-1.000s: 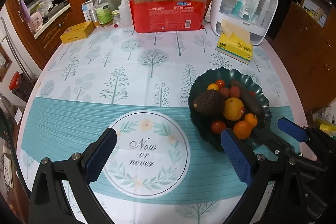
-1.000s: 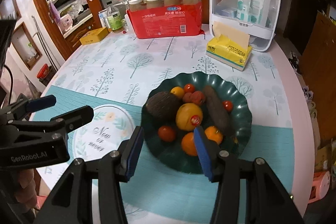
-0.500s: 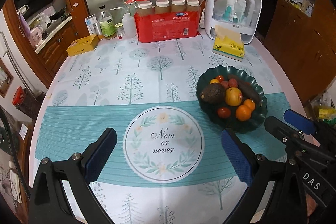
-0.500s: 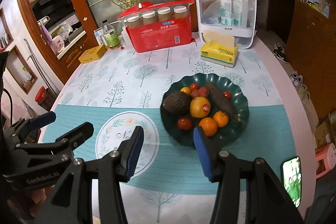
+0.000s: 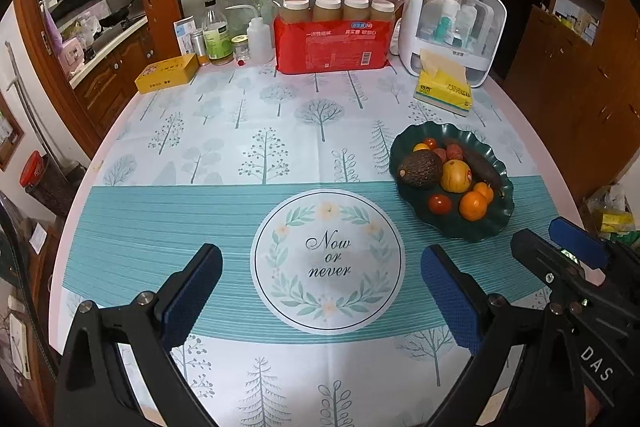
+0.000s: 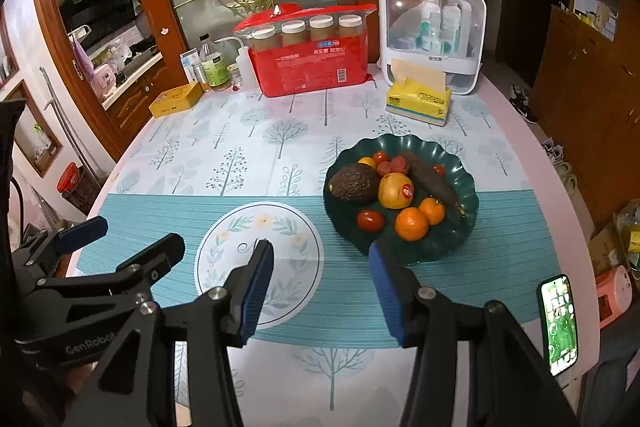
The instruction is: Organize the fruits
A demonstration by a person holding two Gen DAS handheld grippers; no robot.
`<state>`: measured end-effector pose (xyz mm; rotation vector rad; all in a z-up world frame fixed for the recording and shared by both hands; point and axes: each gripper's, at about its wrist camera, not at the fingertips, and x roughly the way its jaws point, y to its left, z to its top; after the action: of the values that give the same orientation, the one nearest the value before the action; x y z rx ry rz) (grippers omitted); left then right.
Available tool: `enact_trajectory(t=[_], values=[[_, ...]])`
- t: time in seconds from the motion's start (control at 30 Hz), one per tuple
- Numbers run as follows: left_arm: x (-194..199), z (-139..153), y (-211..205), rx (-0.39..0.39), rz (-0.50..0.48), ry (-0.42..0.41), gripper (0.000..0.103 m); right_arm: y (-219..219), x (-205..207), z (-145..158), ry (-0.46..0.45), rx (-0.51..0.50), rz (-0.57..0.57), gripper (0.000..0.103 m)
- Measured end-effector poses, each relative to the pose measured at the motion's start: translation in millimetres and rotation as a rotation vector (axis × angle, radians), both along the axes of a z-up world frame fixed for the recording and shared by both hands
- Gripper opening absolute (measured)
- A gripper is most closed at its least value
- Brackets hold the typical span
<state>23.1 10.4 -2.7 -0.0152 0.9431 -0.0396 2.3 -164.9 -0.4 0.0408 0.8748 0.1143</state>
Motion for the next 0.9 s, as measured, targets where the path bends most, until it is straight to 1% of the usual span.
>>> enact_trajectory(t=[0.37, 0.7, 0.9], values=[[-1, -2, 5, 0.001, -0.011, -0.017, 0.099, 12, -5, 1, -0.007, -0.033, -0.03, 0.051], [3, -6, 11, 0.001, -0.015, -0.005, 0.099, 11, -4, 0, -0.005, -0.032, -0.028, 0.051], [5, -7, 13, 0.001, -0.017, 0.0, 0.099, 19, 0, -3, 0.006, -0.029, -0.037, 0.051]])
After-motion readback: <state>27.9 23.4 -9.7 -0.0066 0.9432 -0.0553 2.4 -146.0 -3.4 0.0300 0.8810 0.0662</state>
